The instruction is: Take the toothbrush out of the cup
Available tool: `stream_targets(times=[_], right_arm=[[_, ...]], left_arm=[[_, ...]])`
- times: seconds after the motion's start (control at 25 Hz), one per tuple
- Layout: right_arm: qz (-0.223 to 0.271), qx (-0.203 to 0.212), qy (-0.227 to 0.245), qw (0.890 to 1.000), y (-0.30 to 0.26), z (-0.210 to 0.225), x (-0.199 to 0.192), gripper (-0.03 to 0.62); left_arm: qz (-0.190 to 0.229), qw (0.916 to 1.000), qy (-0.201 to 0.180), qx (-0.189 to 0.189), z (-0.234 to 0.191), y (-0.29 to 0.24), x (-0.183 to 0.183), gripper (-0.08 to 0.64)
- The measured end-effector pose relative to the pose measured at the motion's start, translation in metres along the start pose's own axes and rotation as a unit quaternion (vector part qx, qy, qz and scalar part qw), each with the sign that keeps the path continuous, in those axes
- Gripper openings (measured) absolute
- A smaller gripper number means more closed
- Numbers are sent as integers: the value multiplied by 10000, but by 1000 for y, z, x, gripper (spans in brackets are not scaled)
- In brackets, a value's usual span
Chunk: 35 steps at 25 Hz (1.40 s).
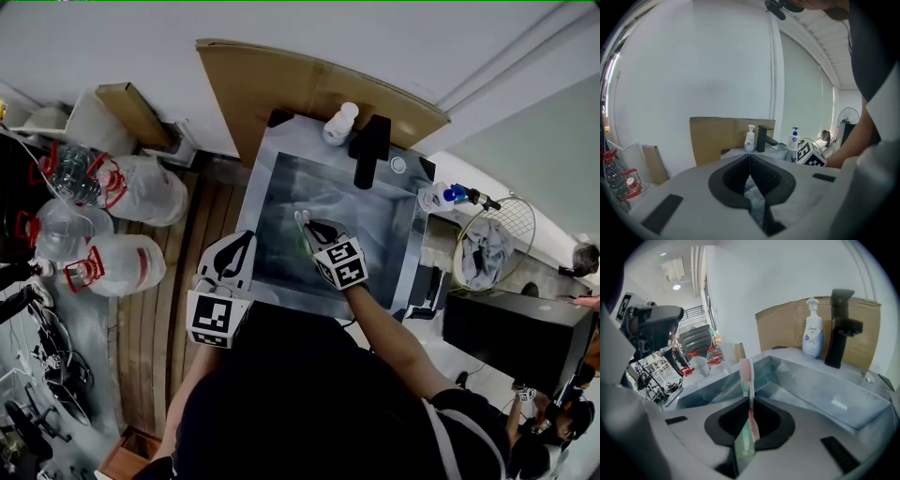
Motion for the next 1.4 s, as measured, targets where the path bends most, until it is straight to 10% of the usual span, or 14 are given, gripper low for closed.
stream_targets(times=[0.64,1.4], right_arm=[[1845,-717,-110,9802,133,-40,62,40],[1371,-1773,-1389,9646,194,-19,-54,40]], left_arm=[[279,9970,-96,-720,41,5,6,23],[328,9878,-291,-1493,96,-12,16,23]])
Point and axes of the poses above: the fingertips, and each gripper's own axes: y backward along the fingers, z to its right, x out of its top, the point moved 4 cm from there along y, backward along the fingers, and after that the axes turned 12 degrees about x, right-handed, at the moved point
